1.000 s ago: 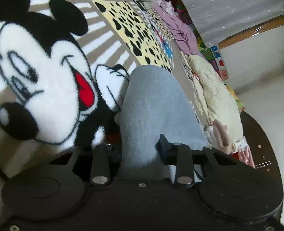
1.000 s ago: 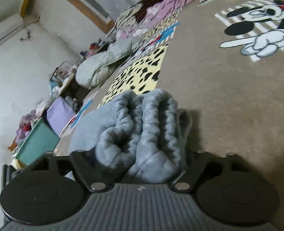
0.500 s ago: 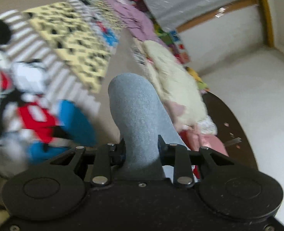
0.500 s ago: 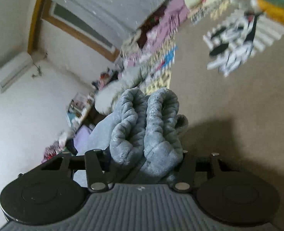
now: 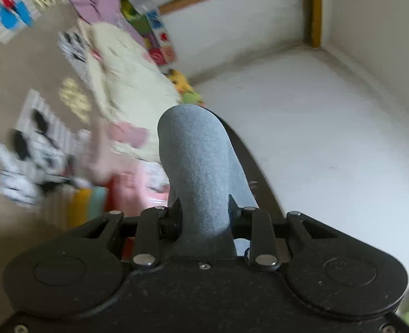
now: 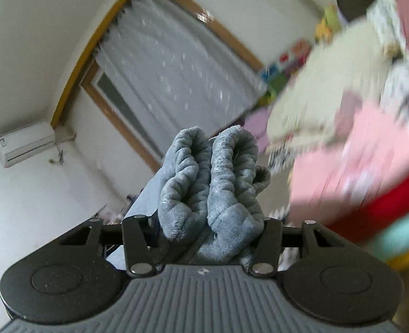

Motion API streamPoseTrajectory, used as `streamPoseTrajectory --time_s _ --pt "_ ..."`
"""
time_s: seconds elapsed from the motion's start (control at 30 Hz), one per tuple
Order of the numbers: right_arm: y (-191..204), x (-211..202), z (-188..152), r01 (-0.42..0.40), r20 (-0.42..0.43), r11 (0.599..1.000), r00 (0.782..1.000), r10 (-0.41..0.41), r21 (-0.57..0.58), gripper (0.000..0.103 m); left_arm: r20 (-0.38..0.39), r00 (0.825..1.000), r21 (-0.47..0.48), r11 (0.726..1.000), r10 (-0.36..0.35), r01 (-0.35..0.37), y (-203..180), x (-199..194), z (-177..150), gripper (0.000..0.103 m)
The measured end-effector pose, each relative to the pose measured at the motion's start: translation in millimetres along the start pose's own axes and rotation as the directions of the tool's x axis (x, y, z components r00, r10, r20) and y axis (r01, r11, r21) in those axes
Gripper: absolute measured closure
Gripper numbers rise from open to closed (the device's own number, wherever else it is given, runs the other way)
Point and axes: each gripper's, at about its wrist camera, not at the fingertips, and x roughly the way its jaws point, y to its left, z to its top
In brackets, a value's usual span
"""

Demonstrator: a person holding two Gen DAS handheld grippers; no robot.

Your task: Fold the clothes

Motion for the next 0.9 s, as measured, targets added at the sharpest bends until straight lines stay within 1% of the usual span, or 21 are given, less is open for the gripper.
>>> streamPoseTrajectory --time_s 0.1,0.2,0.3,0.4,0.43,0.47,0.5,0.53,0.57,0.6,0.63,0.67,0.7,0.73,0.77,0.83,0.9 --pt "-10.9 -22.1 44.6 0.036 0.06 0.998 0.998 -0.034 -0.043 0.052 -0.028 0.997 -0.04 0.996 -0.075 0.074 -17.1 48.5 -14.0 0.077" --pt "-23.4 -54.7 82.7 0.07 0.13 0.994 0.99 -0.059 -0.082 0.052 -0.066 0.986 -0.089 0.985 -0.151 0.145 -31.7 95.7 -36.5 0.077" --pt "-43.5 -94.5 111.8 0.115 0.201 0.99 0.975 -0.096 -0.085 0.052 -0.118 0.972 -0.156 0.97 -0.204 0.185 -41.9 143.8 -68.9 0.077" --pt "-67.9 -136.3 133.1 0.168 0.271 0.984 0.952 -0.145 -0.064 0.052 -0.185 0.956 -0.206 0.96 -0.227 0.188 -44.9 190.0 -105.7 0.077" --pt "-76.5 -150.4 137.9 0.184 0.293 0.982 0.942 -0.161 -0.052 0.052 -0.21 0.955 -0.207 0.964 -0.211 0.167 -42.2 204.5 -117.6 0.077" --pt "-87.8 -163.2 141.9 0.205 0.313 0.978 0.932 -0.183 -0.039 0.052 -0.241 0.959 -0.187 0.976 -0.152 0.108 -34.3 219.0 -130.9 0.077" --pt "-102.4 -175.6 144.3 0.233 0.326 0.972 0.921 -0.213 -0.023 0.052 -0.271 0.959 -0.162 0.986 -0.088 0.044 -25.9 233.4 -144.2 0.077" --pt "-120.1 -183.3 145.1 0.269 0.328 0.963 0.91 -0.252 -0.006 0.052 -0.302 0.953 -0.134 0.99 0.009 -0.051 -9.4 243.5 -155.7 0.077" --pt "-144.4 -189.2 143.6 0.316 0.314 0.948 0.898 -0.308 0.026 0.052 -0.331 0.938 -0.102 0.983 0.108 -0.15 8.0 253.0 -167.0 0.073" --pt "-176.6 -190.9 136.6 0.354 0.275 0.929 0.888 -0.369 0.104 0.052 -0.356 0.911 -0.067 0.967 0.207 -0.246 25.5 262.6 -178.3 0.072" --pt "-212.6 -187.9 125.5 0.387 0.203 0.898 0.881 -0.427 0.21 0.052 -0.361 0.907 -0.082 0.961 0.218 -0.264 37.1 263.0 -181.3 0.07" --pt "-246.8 -180.5 110.8 0.45 0.097 0.848 0.865 -0.492 0.281 0.052 -0.352 0.916 -0.099 0.966 0.192 -0.241 39.7 259.9 -180.9 0.069" --pt "-262.2 -178.8 98.7 0.444 0.092 0.845 0.868 -0.488 0.296 0.054 -0.345 0.918 -0.083 0.968 0.196 -0.238 34.4 258.1 -178.7 0.068" --pt "-276.8 -177.4 86.8 0.435 0.091 0.846 0.871 -0.482 0.309 0.053 -0.34 0.918 -0.064 0.969 0.203 -0.237 28.4 256.4 -176.3 0.064" --pt "-272.6 -176.9 87.6 0.427 0.125 0.859 0.871 -0.474 0.282 0.052 -0.344 0.916 -0.069 0.968 0.205 -0.243 26.2 256.1 -174.0 0.061" --pt "-264.7 -167.5 97.6 0.465 0.123 0.856 0.858 -0.499 0.227 0.049 -0.367 0.912 -0.085 0.969 0.184 -0.23 24.3 253.8 -167.6 0.055" --pt "-262.2 -164.9 104.7 0.479 0.135 0.846 0.846 -0.516 0.235 0.044 -0.34 0.923 -0.07 0.974 0.181 -0.216 15.9 236.2 -158.4 0.044"
